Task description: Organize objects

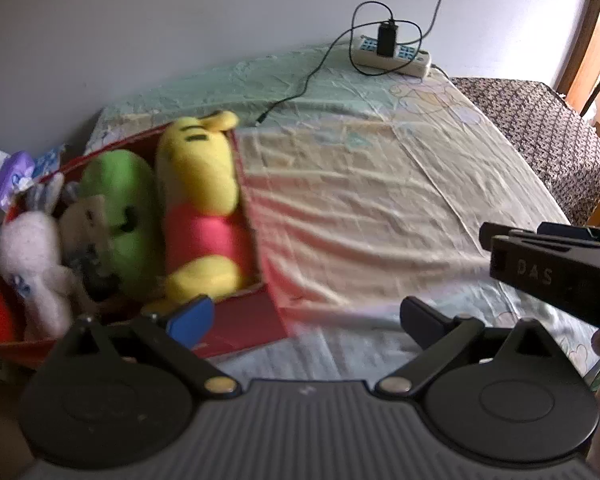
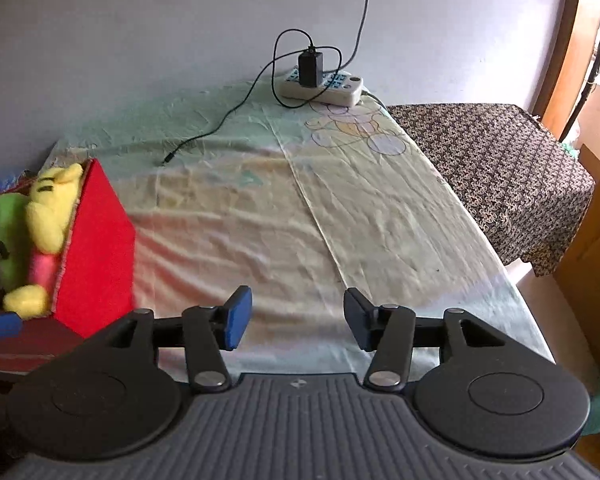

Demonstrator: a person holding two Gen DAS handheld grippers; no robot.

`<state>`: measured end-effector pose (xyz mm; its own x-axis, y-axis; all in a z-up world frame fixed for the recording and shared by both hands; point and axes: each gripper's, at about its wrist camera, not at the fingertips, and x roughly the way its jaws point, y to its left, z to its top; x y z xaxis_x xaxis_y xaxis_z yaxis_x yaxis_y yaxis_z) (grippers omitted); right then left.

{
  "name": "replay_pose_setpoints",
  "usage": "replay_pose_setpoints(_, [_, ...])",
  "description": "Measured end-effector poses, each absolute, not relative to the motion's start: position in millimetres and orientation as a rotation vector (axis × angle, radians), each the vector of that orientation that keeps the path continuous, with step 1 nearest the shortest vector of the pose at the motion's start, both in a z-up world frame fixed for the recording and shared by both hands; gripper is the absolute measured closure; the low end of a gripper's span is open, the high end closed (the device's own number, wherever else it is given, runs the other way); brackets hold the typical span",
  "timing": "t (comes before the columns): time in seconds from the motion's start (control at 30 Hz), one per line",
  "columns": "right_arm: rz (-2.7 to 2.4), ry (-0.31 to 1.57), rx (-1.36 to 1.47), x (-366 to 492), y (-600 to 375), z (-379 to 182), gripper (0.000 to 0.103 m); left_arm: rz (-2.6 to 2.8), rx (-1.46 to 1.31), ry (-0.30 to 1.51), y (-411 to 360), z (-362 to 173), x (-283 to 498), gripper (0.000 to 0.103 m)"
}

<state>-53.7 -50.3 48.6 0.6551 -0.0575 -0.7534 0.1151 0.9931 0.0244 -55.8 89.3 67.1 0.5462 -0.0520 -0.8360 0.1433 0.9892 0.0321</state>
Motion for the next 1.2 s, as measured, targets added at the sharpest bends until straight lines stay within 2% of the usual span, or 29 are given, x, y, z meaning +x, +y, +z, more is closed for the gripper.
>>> replay_pose_setpoints(0.37, [-0.104,0.810,0.040,-59.2,-19.5,80.3,0.043,-0.032,0.089,0.984,144.3,92.4,-51.2,0.003])
replay_pose_setpoints(0.7, [-0.064,0.846,0.052,-57.9,19.6,77.8,0.042,-0.019,0.075,0.995,193.2,89.5,-56.0,0.003])
replay_pose_setpoints(0.87, [-0.008,0.822,0.064,-60.6,49.8,82.2,0.036,0.000,0.072,0.986,216.0,90.3,-57.3,0.004])
replay_pose_setpoints(1.2, [-0.004,0.838,0.074,-57.3,74.8,76.2,0.033,0.041,0.021,1.003,258.8,88.5,-54.8,0.004])
